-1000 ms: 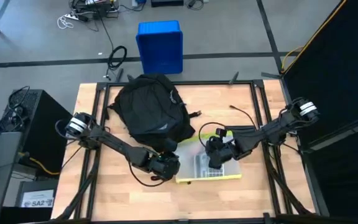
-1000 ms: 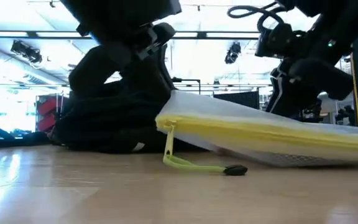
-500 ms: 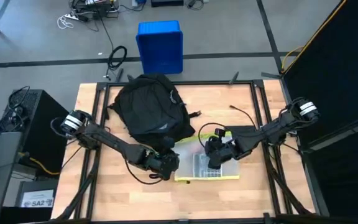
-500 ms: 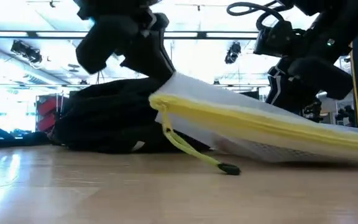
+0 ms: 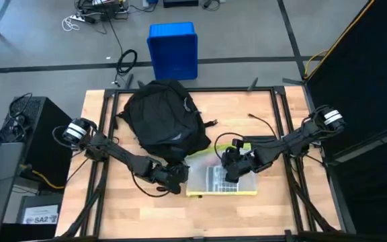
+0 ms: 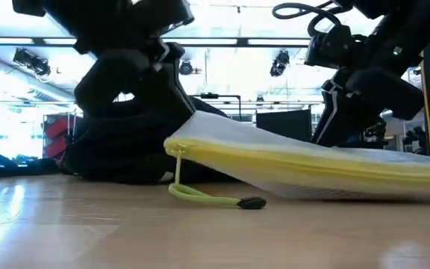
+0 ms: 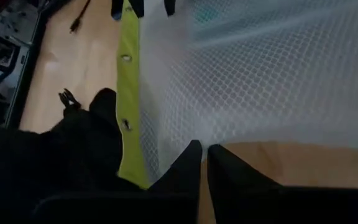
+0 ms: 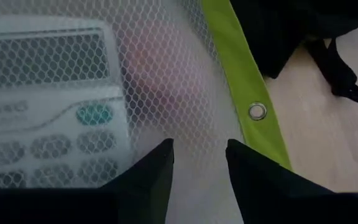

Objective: Unpack backpack
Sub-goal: Open the zip lock bag

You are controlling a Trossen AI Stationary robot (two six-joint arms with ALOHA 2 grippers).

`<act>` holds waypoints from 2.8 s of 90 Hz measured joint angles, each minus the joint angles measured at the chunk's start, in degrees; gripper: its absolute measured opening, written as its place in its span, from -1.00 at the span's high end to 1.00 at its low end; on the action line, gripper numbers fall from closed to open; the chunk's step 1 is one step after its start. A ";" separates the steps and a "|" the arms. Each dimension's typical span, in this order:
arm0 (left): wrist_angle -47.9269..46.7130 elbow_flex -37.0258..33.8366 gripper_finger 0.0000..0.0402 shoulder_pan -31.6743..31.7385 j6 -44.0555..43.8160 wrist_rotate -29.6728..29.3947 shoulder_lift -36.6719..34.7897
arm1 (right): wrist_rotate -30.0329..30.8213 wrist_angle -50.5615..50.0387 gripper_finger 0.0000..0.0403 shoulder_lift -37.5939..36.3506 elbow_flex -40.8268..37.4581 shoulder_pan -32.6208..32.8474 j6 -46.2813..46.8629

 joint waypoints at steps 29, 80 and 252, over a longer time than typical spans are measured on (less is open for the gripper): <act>-1.25 -0.72 1.00 -3.58 -2.45 -1.69 -4.69 | 0.03 0.69 0.38 0.02 0.00 -0.15 0.00; 29.09 -22.42 1.00 -7.94 -13.44 2.05 -11.36 | 0.05 -0.80 0.38 0.02 3.01 0.00 -2.03; 36.71 -3.91 -0.17 -13.63 39.22 -16.11 16.25 | -5.33 29.42 0.16 7.98 5.33 13.99 -4.34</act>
